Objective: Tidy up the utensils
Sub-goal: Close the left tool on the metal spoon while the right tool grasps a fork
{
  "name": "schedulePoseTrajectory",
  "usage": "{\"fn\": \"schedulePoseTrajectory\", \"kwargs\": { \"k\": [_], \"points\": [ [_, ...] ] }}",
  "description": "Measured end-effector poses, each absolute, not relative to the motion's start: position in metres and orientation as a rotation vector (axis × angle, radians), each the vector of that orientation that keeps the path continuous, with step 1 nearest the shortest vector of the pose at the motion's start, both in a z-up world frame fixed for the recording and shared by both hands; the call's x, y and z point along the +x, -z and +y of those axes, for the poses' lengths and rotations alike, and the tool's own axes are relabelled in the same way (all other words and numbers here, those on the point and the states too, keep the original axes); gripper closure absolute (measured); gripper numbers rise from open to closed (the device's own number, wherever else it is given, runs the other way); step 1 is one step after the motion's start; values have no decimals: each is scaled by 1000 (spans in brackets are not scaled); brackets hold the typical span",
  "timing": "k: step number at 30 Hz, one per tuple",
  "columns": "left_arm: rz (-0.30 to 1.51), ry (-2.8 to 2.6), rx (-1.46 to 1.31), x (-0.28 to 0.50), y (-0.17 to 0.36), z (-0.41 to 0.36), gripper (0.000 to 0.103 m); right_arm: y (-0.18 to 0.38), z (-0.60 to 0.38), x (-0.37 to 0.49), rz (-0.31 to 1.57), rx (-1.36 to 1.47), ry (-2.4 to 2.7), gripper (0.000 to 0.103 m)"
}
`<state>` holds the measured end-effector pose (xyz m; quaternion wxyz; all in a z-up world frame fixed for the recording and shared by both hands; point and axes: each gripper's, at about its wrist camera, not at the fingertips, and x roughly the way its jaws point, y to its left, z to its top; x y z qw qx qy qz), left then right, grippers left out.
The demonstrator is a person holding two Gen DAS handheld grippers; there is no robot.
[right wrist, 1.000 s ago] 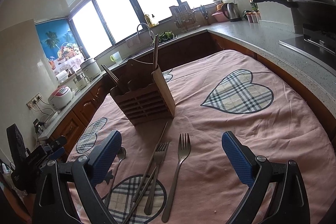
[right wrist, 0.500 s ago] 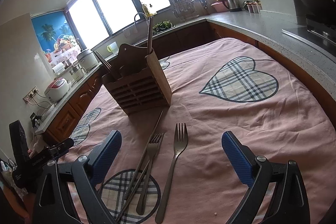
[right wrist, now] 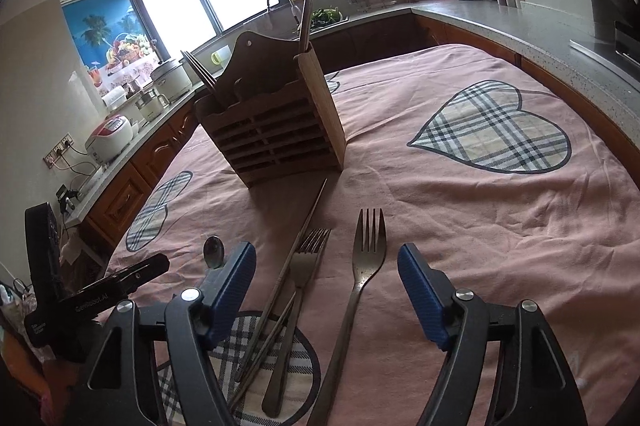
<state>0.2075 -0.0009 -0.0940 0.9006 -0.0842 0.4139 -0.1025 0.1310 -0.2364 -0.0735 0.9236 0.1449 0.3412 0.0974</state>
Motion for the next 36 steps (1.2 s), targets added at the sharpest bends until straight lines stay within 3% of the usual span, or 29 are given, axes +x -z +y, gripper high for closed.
{"fn": "schedulePoseTrajectory", "kwargs": {
  "k": [6,10,14,17,19,21,23,27,36],
  "points": [
    [880,216,-108,225,103,-15,19,89,-223,149,765,281,-219,43],
    [913,234,-67,238,110,-24,30,99,-216,161,808,262,-228,46],
    [931,249,-24,247,119,-33,34,109,-210,171,846,243,-237,48],
    [923,259,5,250,119,-37,50,113,-206,178,865,230,-240,51],
    [921,271,7,252,118,-38,76,114,-203,181,865,216,-237,54],
    [926,294,-9,254,118,-37,89,114,-201,184,868,200,-237,62],
    [920,296,-11,253,116,-36,93,115,-201,187,874,194,-239,75],
    [906,314,-40,250,109,-30,99,112,-202,185,863,202,-247,76],
    [854,314,-91,235,86,-14,100,86,-210,168,796,240,-271,78]
  ]
}}
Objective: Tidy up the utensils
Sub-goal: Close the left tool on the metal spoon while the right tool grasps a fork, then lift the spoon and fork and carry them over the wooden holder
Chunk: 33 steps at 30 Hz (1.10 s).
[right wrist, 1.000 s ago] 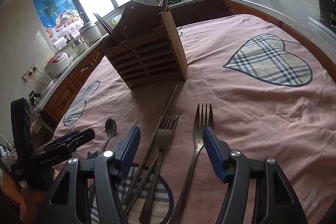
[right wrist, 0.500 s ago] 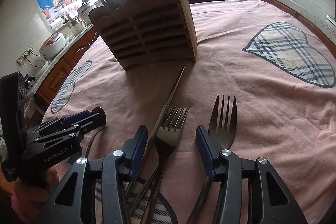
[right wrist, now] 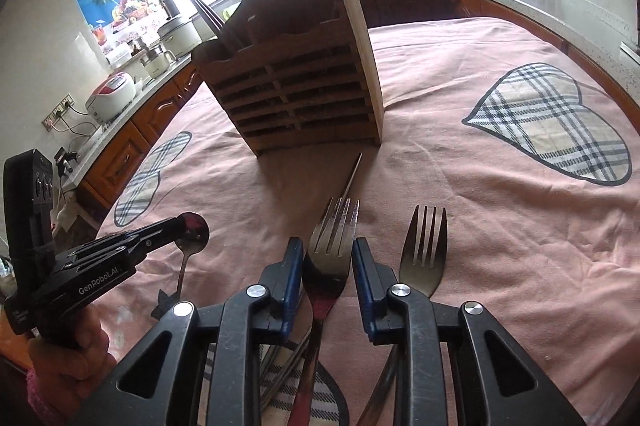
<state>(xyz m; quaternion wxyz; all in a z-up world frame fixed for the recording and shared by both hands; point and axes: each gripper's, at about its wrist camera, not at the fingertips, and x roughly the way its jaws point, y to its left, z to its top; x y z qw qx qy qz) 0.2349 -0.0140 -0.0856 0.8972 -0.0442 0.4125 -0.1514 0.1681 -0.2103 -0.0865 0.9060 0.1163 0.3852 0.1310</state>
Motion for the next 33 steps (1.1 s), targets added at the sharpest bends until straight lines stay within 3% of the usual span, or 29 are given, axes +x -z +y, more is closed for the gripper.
{"fn": "schedulePoseTrajectory", "kwargs": {
  "k": [33],
  "points": [
    [588,326,-161,166,-6,12,100,11,-235,113,560,310,-272,80]
  ]
}}
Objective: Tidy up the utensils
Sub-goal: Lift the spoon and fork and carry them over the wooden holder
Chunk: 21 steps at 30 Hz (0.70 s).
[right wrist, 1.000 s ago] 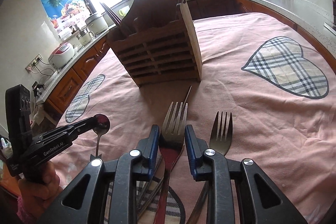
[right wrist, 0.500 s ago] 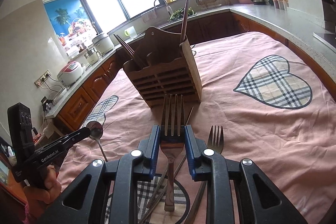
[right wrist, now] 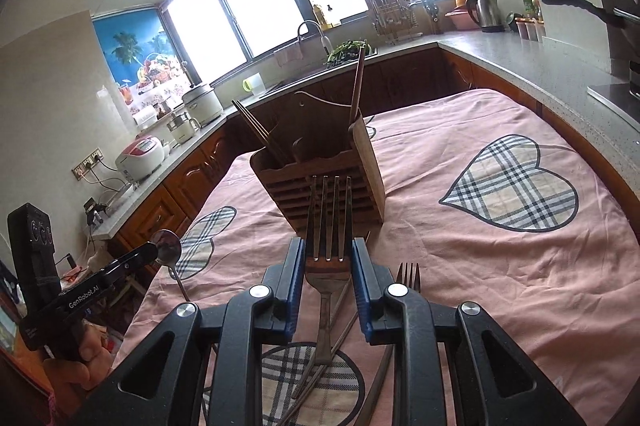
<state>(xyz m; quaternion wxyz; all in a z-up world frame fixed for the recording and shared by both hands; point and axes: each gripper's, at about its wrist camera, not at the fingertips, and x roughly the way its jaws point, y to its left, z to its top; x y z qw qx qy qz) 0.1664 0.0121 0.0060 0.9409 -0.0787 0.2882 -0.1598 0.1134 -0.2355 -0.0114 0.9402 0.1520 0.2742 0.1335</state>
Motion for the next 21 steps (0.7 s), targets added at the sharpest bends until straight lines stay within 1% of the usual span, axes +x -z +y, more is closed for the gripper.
{"fn": "schedulePoseTrajectory", "kwargs": {
  "k": [21],
  "points": [
    [479,295,-180,184,-44,19,101,-15,-245,130,498,313,-269,80]
  ]
}}
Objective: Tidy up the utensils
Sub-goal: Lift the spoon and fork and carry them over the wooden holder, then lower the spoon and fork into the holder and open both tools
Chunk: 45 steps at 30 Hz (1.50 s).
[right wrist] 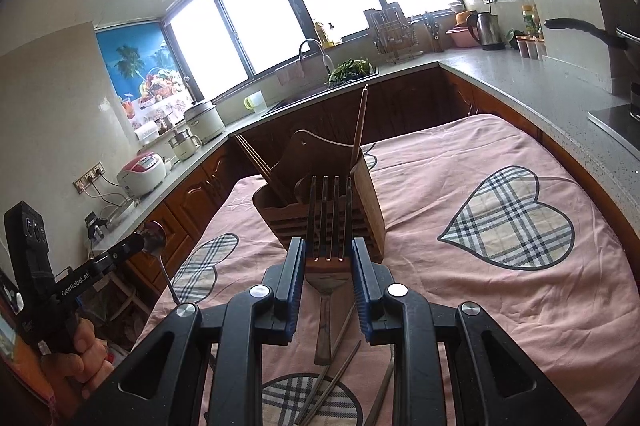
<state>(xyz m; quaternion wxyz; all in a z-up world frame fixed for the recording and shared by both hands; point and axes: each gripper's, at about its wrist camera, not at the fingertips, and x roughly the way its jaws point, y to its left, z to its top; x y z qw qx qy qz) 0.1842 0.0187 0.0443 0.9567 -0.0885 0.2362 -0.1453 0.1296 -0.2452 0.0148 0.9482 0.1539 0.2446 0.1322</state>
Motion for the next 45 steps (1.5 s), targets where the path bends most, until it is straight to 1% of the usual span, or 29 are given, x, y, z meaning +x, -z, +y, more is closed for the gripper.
{"fn": "schedulePoseTrajectory", "kwargs": {
  "k": [16,31,38,45],
  "points": [
    [415,281,-198,230,-72,15,101,-47,-248,167,422,312,-266,80],
    [248,133,-173,300,-109,13,101,-79,-241,230,347,299,-261,80],
    [184,37,-140,332,-99,-2,101,-79,-234,258,337,269,-245,80],
    [205,14,-79,348,-60,-23,101,-57,-231,279,375,246,-226,80]
  ]
}}
